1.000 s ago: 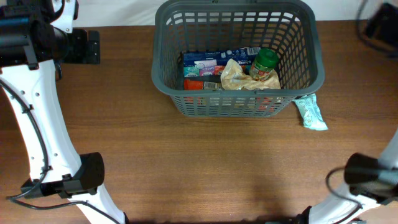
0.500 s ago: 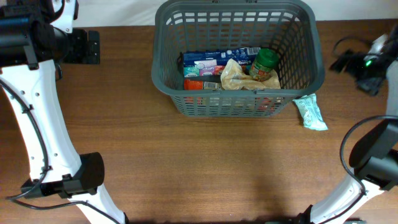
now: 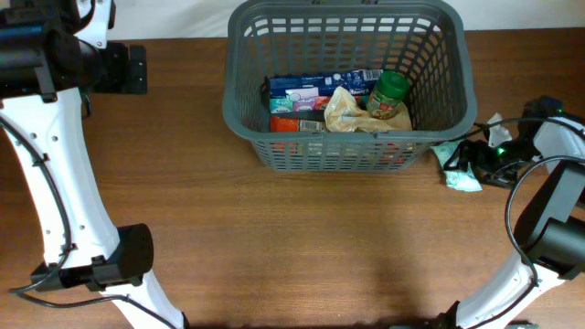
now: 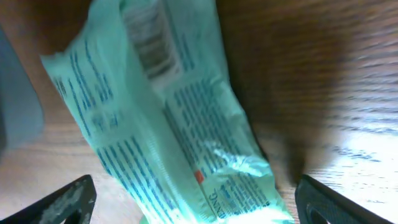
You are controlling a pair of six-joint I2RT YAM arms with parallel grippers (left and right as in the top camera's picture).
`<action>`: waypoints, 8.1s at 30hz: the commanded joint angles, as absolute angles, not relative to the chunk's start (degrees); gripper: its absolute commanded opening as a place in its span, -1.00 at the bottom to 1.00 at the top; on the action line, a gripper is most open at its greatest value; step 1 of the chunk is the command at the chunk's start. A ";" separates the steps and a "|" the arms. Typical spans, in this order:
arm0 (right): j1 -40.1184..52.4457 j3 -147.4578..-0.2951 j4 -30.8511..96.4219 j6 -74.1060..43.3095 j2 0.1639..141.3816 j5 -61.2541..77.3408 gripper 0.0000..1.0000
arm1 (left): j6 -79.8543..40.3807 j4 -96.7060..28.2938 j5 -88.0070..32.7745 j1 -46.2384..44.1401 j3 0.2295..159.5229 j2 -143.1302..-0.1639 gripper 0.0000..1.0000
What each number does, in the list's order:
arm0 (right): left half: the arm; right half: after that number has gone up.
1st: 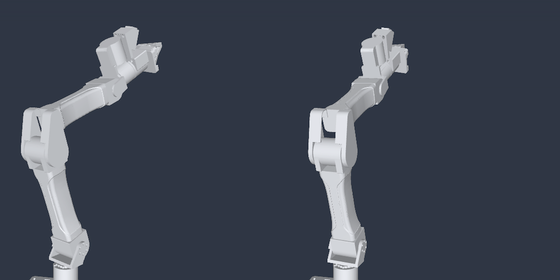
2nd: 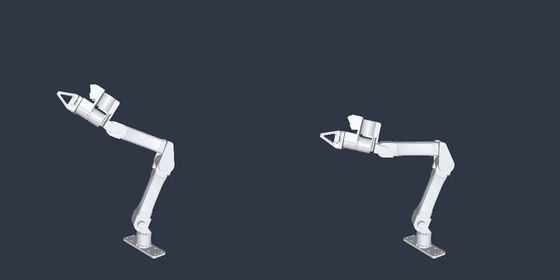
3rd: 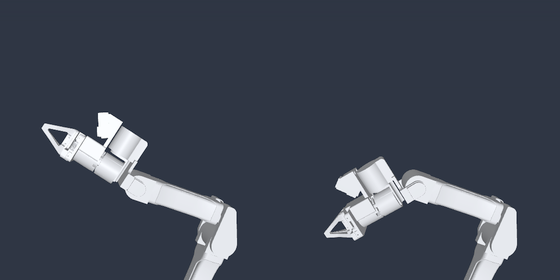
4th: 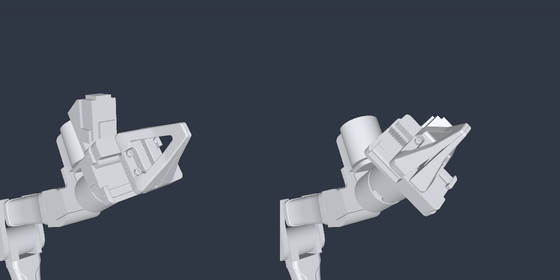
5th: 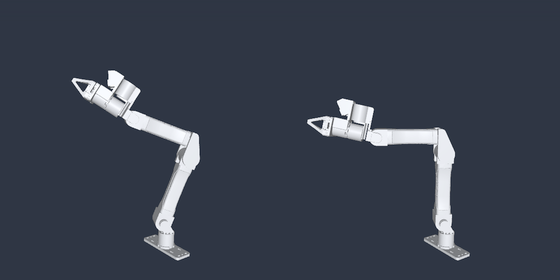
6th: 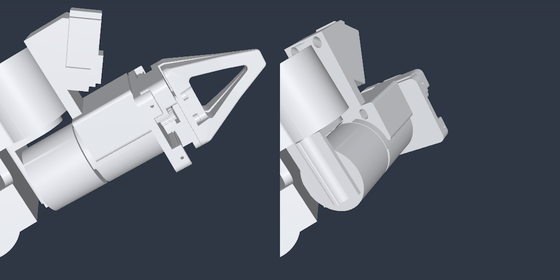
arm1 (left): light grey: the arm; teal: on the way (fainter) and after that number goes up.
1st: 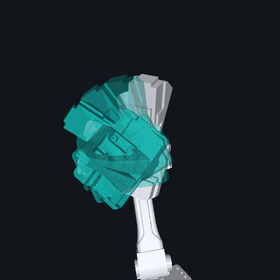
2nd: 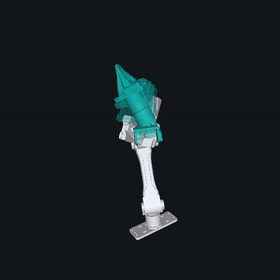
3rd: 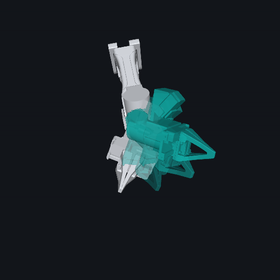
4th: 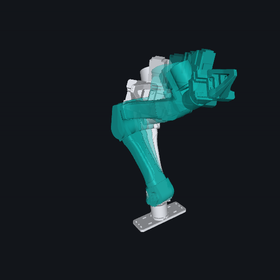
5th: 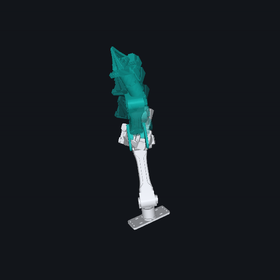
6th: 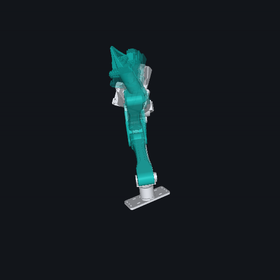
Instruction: Pack container
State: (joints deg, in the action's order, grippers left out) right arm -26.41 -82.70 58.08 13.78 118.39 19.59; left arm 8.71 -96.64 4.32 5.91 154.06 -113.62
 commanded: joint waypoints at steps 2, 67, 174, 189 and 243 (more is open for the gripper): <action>-25.71 -82.00 58.22 16.69 118.56 18.48 0.87 | 7.99 -96.66 3.75 6.07 153.77 -113.56 0.98; 16.45 -118.58 69.47 8.78 111.53 17.34 -0.53 | 7.99 -96.66 3.75 6.07 153.77 -113.56 0.98; -27.03 -99.88 85.10 -0.89 38.57 16.36 0.98 | 7.99 -96.66 3.75 6.07 153.77 -113.56 0.98; -13.67 -30.98 18.48 -0.84 25.52 23.53 0.98 | 7.99 -96.66 3.75 6.07 153.77 -113.56 0.98; -7.14 -3.77 11.70 -0.84 0.21 23.38 0.98 | 7.99 -96.66 3.81 6.07 153.77 -113.71 0.98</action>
State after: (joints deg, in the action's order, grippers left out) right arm -7.70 -4.36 11.90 -1.04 0.84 22.65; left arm 8.69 -96.64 4.05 5.91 154.06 -113.62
